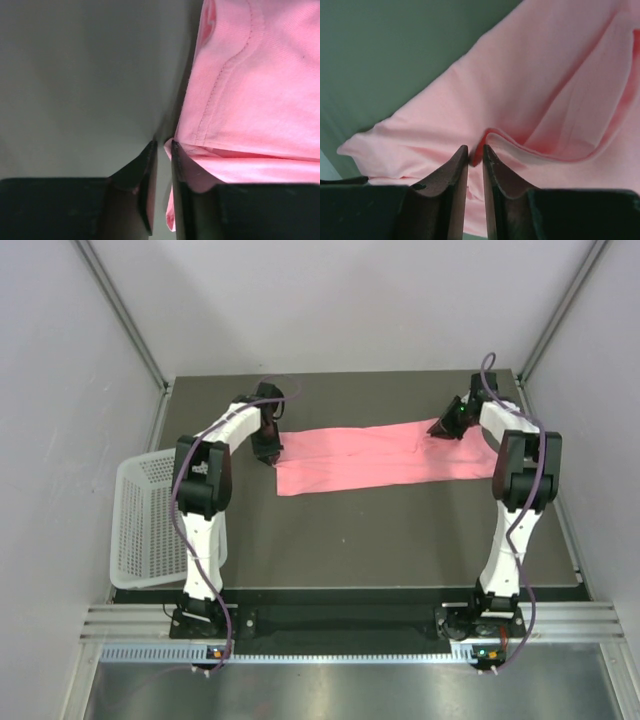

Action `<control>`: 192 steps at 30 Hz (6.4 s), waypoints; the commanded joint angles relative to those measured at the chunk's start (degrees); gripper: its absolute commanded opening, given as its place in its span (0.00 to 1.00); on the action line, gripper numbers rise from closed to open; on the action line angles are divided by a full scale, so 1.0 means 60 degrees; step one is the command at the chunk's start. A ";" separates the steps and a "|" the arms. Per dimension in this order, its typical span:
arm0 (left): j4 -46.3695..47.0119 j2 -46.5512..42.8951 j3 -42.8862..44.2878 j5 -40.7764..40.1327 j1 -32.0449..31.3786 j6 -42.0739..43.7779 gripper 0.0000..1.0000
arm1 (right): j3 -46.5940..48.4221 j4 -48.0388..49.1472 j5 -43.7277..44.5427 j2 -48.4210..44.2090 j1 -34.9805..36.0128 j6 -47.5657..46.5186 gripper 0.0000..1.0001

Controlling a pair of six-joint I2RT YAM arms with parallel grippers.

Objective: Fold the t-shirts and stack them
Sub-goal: Fold the tshirt

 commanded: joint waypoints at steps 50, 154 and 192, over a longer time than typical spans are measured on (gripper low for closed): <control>0.0006 -0.3944 -0.1278 0.2541 -0.0468 -0.0354 0.58 | 0.3554 -0.2840 0.5103 0.0927 0.2332 -0.2490 0.44; 0.0020 -0.3900 -0.2478 0.2336 -0.1538 0.0144 0.67 | -0.7407 0.5276 0.1732 -0.3968 -0.3425 0.0953 0.54; 0.1000 0.0040 0.1725 0.4561 -0.0322 0.2165 0.75 | -0.2873 -0.0616 0.1384 -0.4621 0.0334 -0.0660 0.71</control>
